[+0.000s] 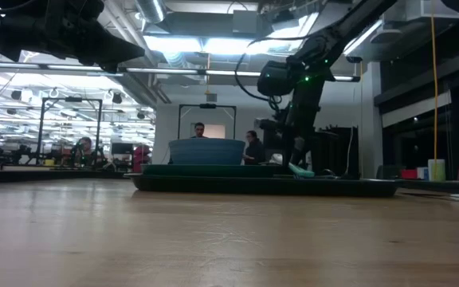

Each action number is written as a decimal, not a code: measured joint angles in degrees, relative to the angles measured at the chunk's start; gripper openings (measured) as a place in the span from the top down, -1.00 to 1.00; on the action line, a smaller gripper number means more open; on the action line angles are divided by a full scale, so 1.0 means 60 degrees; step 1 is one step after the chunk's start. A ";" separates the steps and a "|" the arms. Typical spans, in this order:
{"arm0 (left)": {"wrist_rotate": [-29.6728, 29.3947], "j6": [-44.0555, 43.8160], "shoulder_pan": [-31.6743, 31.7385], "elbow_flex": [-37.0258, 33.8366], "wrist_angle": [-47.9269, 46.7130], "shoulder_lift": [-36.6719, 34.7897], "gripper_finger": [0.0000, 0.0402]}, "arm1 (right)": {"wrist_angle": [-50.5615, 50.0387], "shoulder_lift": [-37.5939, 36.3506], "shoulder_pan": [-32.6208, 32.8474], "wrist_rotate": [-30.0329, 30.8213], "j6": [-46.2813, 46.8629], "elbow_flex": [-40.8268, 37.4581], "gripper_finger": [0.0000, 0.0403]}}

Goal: Set up tray
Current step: Put the blue spoon to the left of the blue fork on the black napkin

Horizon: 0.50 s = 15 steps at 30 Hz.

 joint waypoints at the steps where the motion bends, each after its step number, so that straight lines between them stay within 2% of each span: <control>1: 0.0000 0.0000 0.0000 0.0000 0.0000 0.0000 0.98 | 0.0001 0.0000 -0.0055 0.0000 0.0029 0.0000 0.74; 6: 0.0000 -0.0009 -0.0004 0.0001 0.0000 0.0000 0.98 | 0.0091 0.0000 -0.0270 -0.0469 0.0256 0.0000 0.74; 15: 0.0000 -0.0011 -0.0004 0.0004 0.0000 0.0000 0.98 | -0.0001 0.0000 -0.0323 -0.0655 0.0427 0.0000 0.74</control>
